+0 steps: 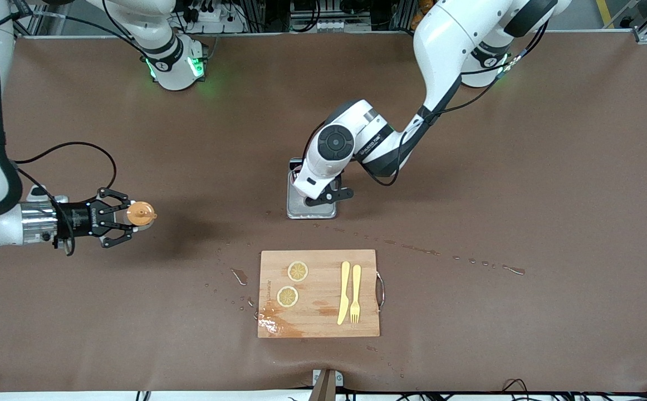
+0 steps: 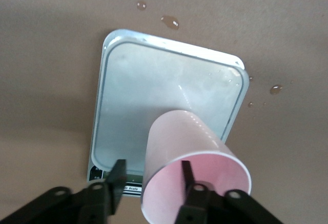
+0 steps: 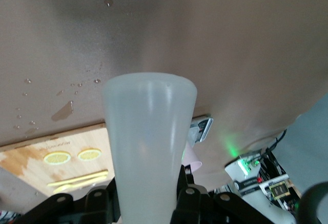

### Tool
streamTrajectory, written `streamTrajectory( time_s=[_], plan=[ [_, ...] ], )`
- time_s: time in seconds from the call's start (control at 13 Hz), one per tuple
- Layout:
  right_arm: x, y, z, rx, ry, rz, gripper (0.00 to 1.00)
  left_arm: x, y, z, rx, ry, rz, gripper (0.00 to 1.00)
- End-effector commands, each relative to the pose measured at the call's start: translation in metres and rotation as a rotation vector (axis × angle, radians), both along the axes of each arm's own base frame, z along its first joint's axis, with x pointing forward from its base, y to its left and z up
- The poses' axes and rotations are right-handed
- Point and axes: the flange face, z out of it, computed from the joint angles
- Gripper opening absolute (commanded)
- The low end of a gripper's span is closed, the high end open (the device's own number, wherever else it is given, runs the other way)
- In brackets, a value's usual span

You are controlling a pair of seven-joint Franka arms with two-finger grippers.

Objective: Add sauce to pink cup with both arms
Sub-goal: 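Release the cup and withdraw the left gripper while the right gripper brings the bottle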

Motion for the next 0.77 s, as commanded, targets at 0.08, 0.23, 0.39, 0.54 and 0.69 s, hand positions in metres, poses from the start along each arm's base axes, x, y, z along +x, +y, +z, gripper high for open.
streamTrajectory(
  time_s=[0.08,0.23,0.39,0.54,0.69],
  plan=[
    [-0.005,0.051,0.027,-0.110,0.008,-0.002,0.29,0.011,0.003,0.031,-0.007,-0.061,0.000,1.00],
    [-0.006,0.070,0.035,-0.168,0.011,0.004,0.28,0.020,0.012,0.053,-0.017,-0.082,0.010,1.00],
    [-0.010,0.090,0.043,-0.218,0.022,0.012,0.27,0.018,0.030,0.071,0.037,-0.046,-0.086,1.00],
    [-0.016,0.126,0.051,-0.315,0.017,0.052,0.25,0.038,0.069,0.101,0.060,-0.030,-0.147,1.00],
    [-0.025,0.178,0.050,-0.434,0.020,0.053,0.24,0.063,0.113,0.128,0.065,-0.036,-0.152,1.00]
  ],
)
